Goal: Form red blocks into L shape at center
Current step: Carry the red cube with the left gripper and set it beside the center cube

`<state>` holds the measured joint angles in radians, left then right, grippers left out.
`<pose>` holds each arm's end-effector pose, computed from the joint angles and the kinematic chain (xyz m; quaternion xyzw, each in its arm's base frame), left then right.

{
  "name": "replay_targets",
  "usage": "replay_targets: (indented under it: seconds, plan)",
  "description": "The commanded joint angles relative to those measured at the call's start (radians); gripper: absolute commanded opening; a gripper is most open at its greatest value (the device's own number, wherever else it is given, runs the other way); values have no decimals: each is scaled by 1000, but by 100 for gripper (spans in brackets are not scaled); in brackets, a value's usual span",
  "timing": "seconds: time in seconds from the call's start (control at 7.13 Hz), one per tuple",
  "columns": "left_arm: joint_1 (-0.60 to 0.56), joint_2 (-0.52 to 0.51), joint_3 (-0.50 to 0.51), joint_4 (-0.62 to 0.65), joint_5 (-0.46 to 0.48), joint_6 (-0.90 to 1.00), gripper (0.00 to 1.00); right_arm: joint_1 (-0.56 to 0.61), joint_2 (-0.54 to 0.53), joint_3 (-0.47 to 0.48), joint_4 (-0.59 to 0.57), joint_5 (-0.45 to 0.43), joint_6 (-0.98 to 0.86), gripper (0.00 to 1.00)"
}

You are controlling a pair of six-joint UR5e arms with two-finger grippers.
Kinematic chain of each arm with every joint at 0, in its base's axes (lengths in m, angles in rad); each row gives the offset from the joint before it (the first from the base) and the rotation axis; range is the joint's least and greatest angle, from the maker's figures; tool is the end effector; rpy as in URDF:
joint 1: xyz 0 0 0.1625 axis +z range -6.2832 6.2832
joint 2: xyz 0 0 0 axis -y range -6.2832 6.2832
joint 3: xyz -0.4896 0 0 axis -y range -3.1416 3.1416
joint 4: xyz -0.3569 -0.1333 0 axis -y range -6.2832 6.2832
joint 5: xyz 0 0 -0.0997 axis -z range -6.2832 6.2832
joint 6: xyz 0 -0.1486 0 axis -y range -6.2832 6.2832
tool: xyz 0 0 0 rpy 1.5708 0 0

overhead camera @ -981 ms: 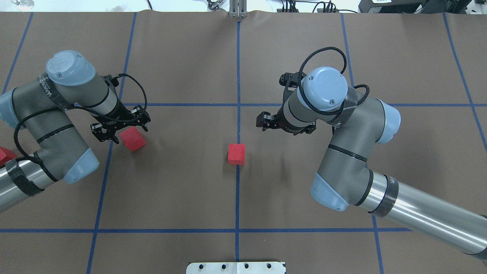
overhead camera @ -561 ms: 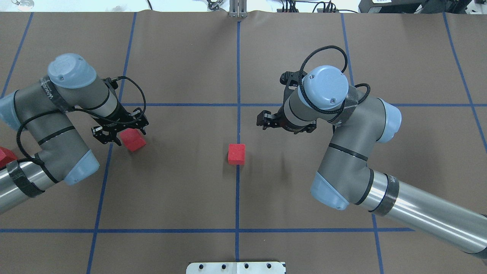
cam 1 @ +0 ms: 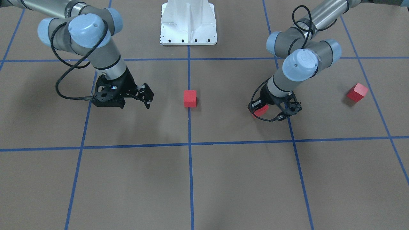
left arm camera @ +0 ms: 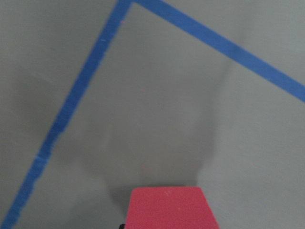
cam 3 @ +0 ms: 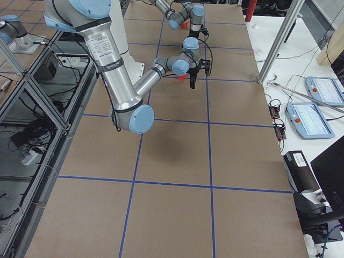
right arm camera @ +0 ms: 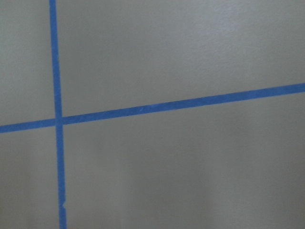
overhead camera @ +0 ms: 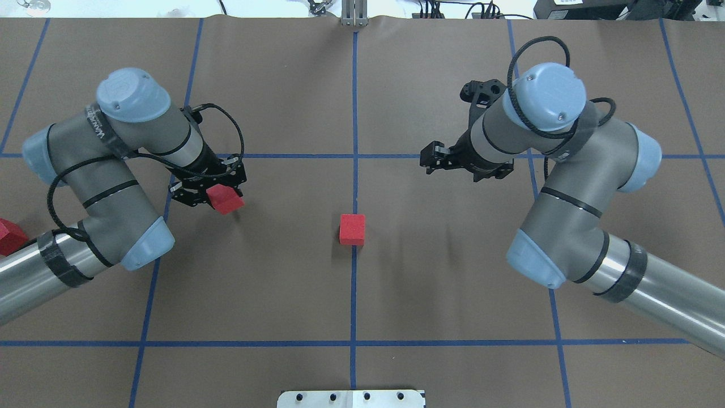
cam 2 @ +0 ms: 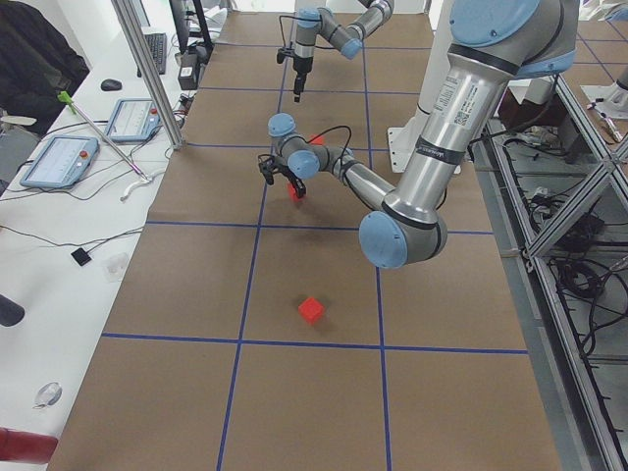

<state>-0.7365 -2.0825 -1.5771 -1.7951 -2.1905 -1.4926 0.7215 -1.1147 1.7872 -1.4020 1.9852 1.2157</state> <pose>0.4908 -0.5084 0.4344 -0.1241 0.4297 -0.1822 0.8756 -0.4490 -0.4929 0.3961 0.0436 -0.4394 0.0801 0.8937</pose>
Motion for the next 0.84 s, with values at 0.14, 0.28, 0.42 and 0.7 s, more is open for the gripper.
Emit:
replay_targets:
  seconds: [0.14,0.28,0.42,0.7]
  plan:
    - [12,-352,205,133,6,312,0,127,-100,34,1,115,-136,100]
    - [22,-437,306,131,33,371,0,124,-99,34,1,115,-134,100]
    - [57,-496,377,126,93,403,0,124,-99,32,1,115,-136,100]
    - [112,-546,440,123,139,414,0,121,-99,32,1,110,-134,100]
